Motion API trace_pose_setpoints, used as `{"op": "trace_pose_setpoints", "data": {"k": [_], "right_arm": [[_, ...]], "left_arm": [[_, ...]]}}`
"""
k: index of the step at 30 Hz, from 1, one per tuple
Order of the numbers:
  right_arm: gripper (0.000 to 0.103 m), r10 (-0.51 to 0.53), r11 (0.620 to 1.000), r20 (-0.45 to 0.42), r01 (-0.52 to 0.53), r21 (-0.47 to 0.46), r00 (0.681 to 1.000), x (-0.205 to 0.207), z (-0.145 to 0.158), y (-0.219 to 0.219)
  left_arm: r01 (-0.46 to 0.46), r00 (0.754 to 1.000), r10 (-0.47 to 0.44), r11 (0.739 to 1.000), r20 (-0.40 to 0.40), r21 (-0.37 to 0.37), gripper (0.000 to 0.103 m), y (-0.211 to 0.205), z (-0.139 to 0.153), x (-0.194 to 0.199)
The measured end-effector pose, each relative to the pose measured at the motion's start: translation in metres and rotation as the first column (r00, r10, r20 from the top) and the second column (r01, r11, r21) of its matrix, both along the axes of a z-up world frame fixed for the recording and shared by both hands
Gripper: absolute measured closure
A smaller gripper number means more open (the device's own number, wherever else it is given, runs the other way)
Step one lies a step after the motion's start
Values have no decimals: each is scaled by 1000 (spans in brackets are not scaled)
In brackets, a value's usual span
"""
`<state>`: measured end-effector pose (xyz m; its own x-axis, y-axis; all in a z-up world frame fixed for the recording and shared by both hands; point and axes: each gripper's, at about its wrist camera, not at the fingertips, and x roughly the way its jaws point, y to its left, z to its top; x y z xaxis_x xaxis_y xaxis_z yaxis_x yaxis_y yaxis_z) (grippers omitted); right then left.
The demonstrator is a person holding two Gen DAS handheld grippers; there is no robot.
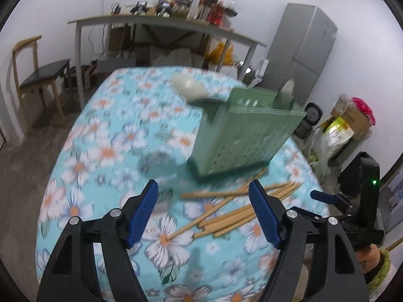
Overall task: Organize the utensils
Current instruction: 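Move the right tool down to the bamboo chopsticks on the quilt, then close the right tool on the bundle of bamboo chopsticks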
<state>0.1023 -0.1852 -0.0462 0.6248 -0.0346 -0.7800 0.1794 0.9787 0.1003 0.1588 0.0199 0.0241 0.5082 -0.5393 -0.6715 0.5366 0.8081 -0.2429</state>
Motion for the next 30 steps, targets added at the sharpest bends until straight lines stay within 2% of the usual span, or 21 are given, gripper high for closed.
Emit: {"op": "trace_pose_setpoints", "data": {"k": [6,10,16,30], "right_arm": [[8,-25,994,-93,14,-112,995,12,-29,10],[8,-10,986,-77,-3,-166,997,9,-33,16],[8,16,996,-86,-24,-91,996,7,-35,6],[8,38,993,-45,-42,-107,998,-7,-34,16]], "left_arm": [[-10,999,11,999,-42,32,31,-3,-26,4],[-10,998,12,999,-59,33,31,-4,-35,10],[-18,996,20,999,-85,26,31,-3,-43,17],[-22,995,25,999,-93,24,31,-2,-49,21]]}}
